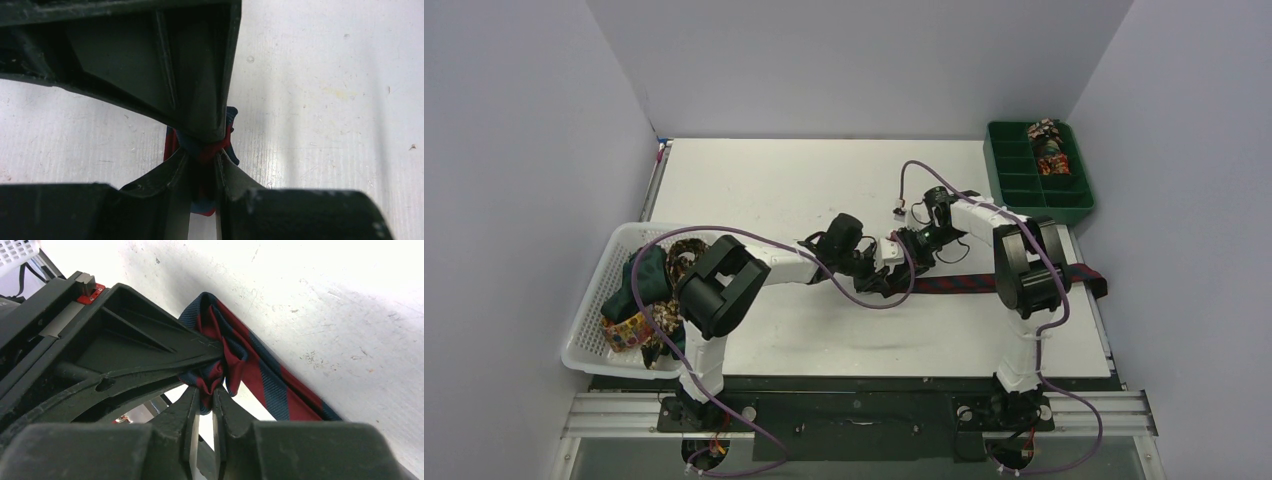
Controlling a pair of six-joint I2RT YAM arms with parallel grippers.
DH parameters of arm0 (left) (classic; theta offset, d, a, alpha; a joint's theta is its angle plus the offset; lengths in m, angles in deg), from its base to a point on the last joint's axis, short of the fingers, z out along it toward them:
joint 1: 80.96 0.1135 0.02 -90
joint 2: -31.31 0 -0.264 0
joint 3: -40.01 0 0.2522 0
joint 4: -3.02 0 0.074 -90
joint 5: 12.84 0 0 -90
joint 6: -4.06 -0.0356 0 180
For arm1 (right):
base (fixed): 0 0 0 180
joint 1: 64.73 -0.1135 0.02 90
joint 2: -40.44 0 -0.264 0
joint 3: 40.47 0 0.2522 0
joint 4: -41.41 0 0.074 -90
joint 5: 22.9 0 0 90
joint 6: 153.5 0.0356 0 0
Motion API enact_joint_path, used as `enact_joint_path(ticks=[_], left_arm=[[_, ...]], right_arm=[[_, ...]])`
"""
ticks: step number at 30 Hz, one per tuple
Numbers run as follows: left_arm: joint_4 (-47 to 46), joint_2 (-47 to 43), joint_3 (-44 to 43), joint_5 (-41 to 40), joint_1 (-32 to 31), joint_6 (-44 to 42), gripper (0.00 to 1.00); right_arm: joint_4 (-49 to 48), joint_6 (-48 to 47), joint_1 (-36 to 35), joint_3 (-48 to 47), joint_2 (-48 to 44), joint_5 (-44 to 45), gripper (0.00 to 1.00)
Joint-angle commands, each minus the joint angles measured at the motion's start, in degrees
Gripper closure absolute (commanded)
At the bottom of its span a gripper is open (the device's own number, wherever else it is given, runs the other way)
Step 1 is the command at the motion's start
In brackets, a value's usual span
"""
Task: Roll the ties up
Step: Roll the tie at the center of the board.
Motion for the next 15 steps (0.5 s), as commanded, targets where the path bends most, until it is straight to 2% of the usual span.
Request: enact_joint_path(ticks=[1, 2, 4, 6, 9, 10, 12, 15], left_arm=[[5.8, 1.9, -0.2, -1.0, 0.2, -0.6, 0.84], [5.8, 1.8, -0.3, -1.0, 0.3, -0.5, 0.84], [5.2, 1.3, 0.0, -1.1, 0.6, -0.1, 0.76], [2.6, -0.4, 1.4, -0.6, 1.4, 2.0, 0.53], [-0.4, -4.2, 3.0, 0.1, 2.2, 3.5, 0.34], [-1.1, -4.8, 3.6, -0.2, 2.3, 3.5, 0.24], [-2.1, -6.5, 4.4, -0.9, 2.1, 3.3, 0.16], [-4.5, -6.4, 5.7, -3.3, 0.9, 2.9, 0.1]], right_arm=[[-3.3, 1.2, 0.3, -1.6, 0.3, -0.7, 0.99], [-3.2, 0.9, 0.4, -1.5, 0.3, -0.7, 1.0], [-3.1, 0.4, 0.5, -1.0, 0.1, -0.3, 1.0], [-3.1, 0.2, 1.0, -0.6, 0.1, 0.2, 1.0], [-2.7, -0.3, 1.2, -0.4, 0.3, 0.5, 1.0], [-2.6, -0.4, 1.2, -0.4, 0.4, 0.4, 1.0], [-2.6, -0.4, 1.2, -0.6, 0.5, 0.2, 1.0], [-2.7, -0.2, 1.2, -1.0, 0.8, -0.5, 1.0]])
